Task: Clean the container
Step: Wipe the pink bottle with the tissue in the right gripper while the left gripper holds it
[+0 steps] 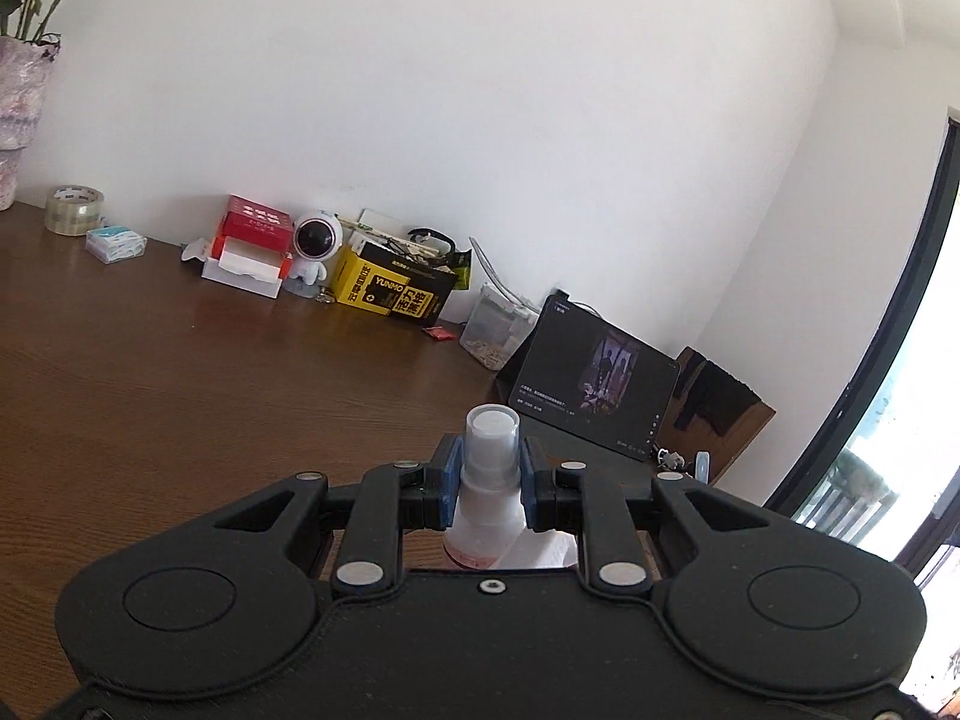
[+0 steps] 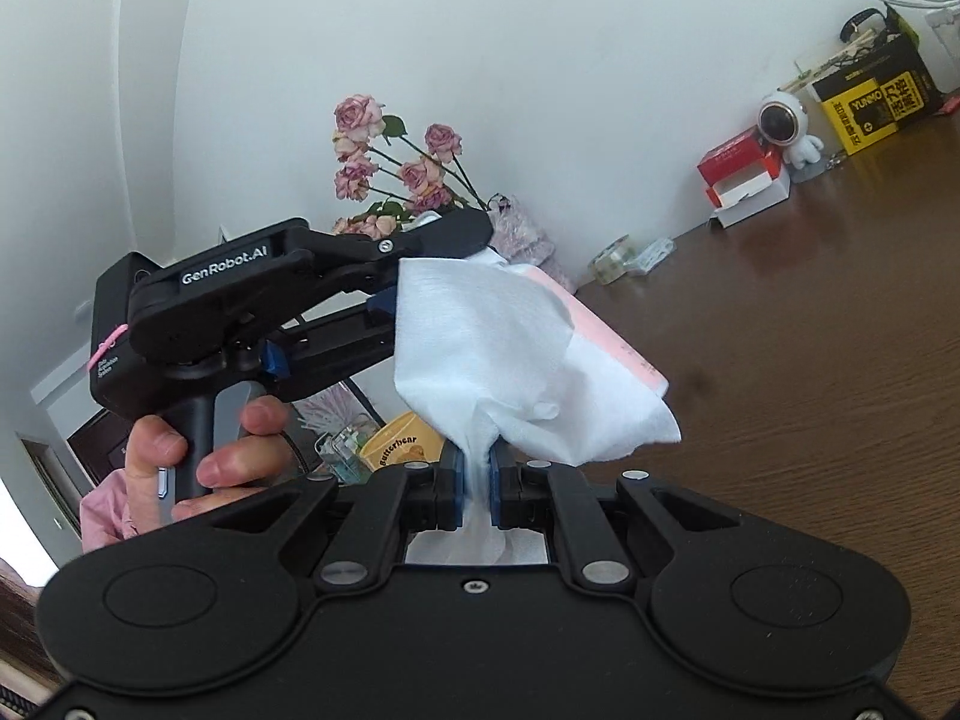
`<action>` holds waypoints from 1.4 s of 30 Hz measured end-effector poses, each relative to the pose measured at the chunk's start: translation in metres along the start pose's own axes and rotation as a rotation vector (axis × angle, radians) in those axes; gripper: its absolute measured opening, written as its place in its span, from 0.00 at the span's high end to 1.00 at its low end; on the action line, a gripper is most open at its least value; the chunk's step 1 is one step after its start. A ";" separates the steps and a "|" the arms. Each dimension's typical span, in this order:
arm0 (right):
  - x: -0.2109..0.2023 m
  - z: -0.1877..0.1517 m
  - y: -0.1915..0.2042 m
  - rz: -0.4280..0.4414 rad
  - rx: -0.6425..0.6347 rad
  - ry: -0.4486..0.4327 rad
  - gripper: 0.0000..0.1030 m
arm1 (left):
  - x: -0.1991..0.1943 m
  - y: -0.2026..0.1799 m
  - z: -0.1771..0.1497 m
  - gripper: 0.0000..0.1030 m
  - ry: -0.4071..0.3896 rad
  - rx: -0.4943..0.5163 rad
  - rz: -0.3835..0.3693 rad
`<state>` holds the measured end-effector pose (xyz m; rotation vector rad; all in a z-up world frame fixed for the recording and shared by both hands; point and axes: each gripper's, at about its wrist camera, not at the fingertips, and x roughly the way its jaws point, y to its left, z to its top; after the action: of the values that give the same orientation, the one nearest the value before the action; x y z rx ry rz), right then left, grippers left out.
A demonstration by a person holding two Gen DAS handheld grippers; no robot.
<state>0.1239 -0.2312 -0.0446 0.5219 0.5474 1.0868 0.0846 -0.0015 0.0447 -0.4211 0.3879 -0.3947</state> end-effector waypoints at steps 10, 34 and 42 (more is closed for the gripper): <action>0.017 -0.021 -0.005 -0.075 0.077 0.083 0.91 | -0.029 0.020 0.002 0.80 -0.055 -0.061 -0.039; -0.006 0.000 -0.029 -0.052 0.132 -0.072 0.91 | -0.052 0.041 -0.005 0.80 -0.039 -0.162 -0.124; -0.026 0.013 -0.009 0.023 0.048 -0.125 0.90 | -0.044 0.047 -0.009 0.80 -0.012 -0.171 -0.094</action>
<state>0.1293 -0.2599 -0.0368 0.6349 0.4593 1.0570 0.0568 0.0548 0.0279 -0.6099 0.3924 -0.4524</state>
